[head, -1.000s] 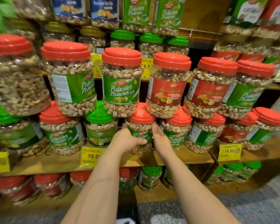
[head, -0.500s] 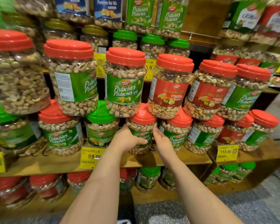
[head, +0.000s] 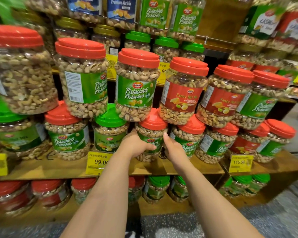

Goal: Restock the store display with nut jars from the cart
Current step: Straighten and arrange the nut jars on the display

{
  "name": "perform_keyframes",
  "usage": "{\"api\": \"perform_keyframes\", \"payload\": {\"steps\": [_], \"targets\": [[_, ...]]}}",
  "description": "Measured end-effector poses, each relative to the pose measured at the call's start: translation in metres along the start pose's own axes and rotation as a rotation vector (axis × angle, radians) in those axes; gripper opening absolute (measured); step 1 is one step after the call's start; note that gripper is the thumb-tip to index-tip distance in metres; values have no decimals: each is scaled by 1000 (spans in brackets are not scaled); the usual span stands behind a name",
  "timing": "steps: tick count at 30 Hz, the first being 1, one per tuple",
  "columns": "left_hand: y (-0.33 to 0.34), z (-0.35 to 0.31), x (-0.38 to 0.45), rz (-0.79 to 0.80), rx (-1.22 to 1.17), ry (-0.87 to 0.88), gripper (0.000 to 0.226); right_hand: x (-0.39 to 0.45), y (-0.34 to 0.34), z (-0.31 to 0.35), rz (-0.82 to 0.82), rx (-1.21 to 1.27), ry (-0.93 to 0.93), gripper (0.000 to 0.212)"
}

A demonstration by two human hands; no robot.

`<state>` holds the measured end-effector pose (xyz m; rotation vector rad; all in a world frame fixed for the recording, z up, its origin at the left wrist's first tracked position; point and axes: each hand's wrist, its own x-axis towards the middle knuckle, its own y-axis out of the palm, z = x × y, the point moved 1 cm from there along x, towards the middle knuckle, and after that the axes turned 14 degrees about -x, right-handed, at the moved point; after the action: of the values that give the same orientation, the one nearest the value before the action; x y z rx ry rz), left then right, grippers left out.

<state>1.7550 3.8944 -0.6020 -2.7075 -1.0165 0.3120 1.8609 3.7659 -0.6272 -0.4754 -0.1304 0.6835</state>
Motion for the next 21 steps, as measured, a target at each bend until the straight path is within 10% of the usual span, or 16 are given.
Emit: {"api": "perform_keyframes", "payload": {"steps": [21], "targets": [[-14,-2,-18,86,-34,-26,86,-2,-2,12,17,2,34,104]]}}
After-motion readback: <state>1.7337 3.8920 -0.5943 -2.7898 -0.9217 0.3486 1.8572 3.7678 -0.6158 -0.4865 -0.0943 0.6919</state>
